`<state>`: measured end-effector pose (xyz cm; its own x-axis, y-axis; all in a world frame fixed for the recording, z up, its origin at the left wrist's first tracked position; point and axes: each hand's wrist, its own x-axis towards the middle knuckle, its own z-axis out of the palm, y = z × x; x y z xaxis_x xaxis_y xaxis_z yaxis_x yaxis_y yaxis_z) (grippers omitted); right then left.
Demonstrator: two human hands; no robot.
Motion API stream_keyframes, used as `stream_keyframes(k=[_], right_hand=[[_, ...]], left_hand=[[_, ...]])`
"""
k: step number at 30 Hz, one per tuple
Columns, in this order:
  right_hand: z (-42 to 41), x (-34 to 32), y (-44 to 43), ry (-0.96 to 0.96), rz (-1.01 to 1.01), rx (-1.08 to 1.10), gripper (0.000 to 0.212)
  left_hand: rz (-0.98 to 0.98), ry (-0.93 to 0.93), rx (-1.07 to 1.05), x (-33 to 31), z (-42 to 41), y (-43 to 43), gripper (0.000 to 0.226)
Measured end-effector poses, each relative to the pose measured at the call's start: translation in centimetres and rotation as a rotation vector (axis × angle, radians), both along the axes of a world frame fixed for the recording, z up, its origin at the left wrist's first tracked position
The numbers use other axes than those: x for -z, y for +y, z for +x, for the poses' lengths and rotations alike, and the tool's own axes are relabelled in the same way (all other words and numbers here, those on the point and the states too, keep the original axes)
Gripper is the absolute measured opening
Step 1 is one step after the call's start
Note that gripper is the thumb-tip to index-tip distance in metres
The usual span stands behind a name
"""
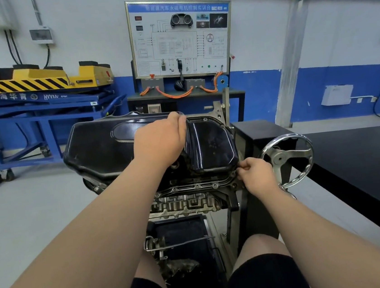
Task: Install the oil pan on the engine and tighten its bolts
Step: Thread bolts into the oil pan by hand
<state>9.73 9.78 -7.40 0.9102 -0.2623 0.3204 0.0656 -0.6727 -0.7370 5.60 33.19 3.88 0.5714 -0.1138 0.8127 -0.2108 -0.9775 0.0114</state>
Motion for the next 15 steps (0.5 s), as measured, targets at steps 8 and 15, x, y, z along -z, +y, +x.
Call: stream_keyframes(k=[8,15], right_hand=[[-1.1,-0.4,0.5,0.022,-0.262,-0.023,0.015],[-1.4,-1.0,1.5,0.048,-0.458,0.051,0.013]], left_hand=[[0.004,-0.020,-0.021,0.2,-0.2,0.0,0.038],[-0.006,0.001,-0.031,0.2,-0.1,0.0,0.039]])
